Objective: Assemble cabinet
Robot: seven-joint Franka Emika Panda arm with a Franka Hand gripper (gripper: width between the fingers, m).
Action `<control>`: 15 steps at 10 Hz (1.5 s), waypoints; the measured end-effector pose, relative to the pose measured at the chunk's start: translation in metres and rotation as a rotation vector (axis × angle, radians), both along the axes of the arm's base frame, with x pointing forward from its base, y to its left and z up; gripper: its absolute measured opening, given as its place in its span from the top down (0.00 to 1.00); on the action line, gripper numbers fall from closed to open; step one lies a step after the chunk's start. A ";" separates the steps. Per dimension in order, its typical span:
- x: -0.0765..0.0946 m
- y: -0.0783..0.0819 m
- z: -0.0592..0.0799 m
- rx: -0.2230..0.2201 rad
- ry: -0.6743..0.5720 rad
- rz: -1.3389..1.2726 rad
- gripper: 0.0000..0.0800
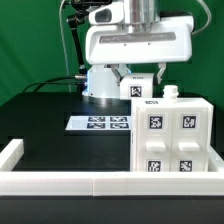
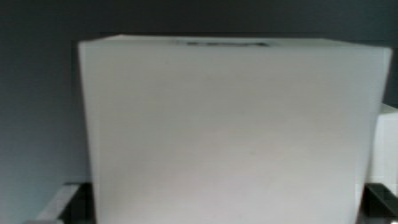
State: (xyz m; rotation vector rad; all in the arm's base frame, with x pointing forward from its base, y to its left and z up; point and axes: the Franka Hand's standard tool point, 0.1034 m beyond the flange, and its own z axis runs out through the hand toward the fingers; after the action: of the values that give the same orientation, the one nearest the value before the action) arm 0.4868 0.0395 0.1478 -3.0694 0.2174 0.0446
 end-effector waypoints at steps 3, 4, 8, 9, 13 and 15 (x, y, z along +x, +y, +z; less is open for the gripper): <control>0.033 0.005 0.023 0.014 -0.043 0.019 0.30; 0.047 0.006 0.030 0.012 -0.066 0.028 0.30; 0.077 0.006 0.034 0.008 -0.031 0.080 0.30; 0.077 0.006 0.033 0.008 -0.029 0.080 0.30; 0.109 0.021 0.040 0.012 -0.033 0.126 0.30; 0.116 0.023 0.035 0.010 -0.034 0.130 0.30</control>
Offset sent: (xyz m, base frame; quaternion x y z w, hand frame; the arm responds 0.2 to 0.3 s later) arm 0.0522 0.0118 0.0303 0.0227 0.0282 -0.0306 0.9989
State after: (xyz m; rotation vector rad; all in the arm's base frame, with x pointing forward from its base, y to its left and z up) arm 0.6027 0.0622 0.1828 -3.0669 0.0152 0.0006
